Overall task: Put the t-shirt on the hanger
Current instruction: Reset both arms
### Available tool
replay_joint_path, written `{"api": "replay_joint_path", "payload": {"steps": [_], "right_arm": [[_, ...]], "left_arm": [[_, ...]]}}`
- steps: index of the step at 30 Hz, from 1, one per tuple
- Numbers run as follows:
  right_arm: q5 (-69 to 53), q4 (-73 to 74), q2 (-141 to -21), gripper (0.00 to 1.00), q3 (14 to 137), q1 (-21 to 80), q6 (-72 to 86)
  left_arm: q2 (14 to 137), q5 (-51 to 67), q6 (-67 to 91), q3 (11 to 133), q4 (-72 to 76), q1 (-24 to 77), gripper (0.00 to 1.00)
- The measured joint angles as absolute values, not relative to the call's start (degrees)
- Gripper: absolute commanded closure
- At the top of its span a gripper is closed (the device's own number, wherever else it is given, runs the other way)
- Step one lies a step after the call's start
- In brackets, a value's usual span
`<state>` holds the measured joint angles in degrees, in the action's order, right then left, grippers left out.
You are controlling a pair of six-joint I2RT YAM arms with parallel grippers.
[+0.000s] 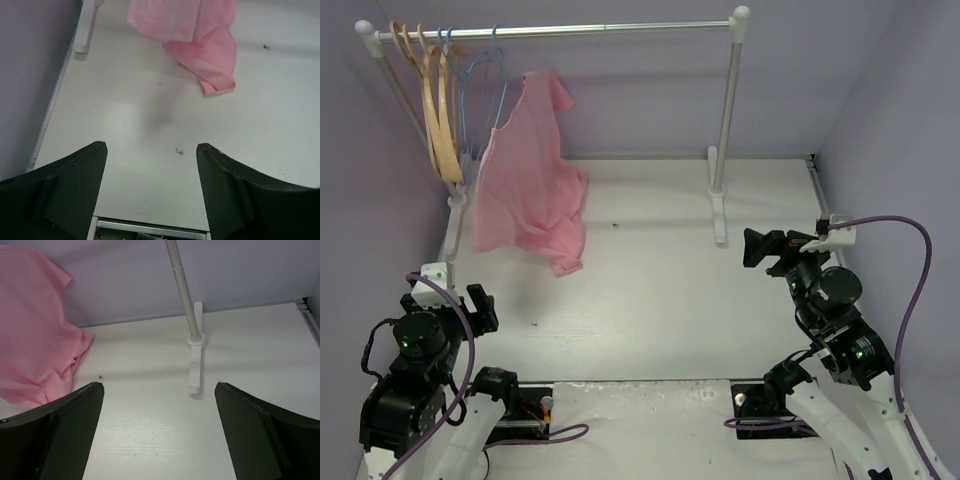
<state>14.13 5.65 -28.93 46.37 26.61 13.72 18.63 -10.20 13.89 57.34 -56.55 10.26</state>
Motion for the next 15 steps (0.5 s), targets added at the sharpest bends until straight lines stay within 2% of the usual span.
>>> {"api": "replay_joint_path", "payload": {"steps": [15], "right_arm": [[14.2, 5.6, -29.3, 0.00, 46.4, 26.6, 13.7]], "left_arm": [[17.9, -9.9, 14.4, 53.8, -53.9, 10.5, 0.28]]}}
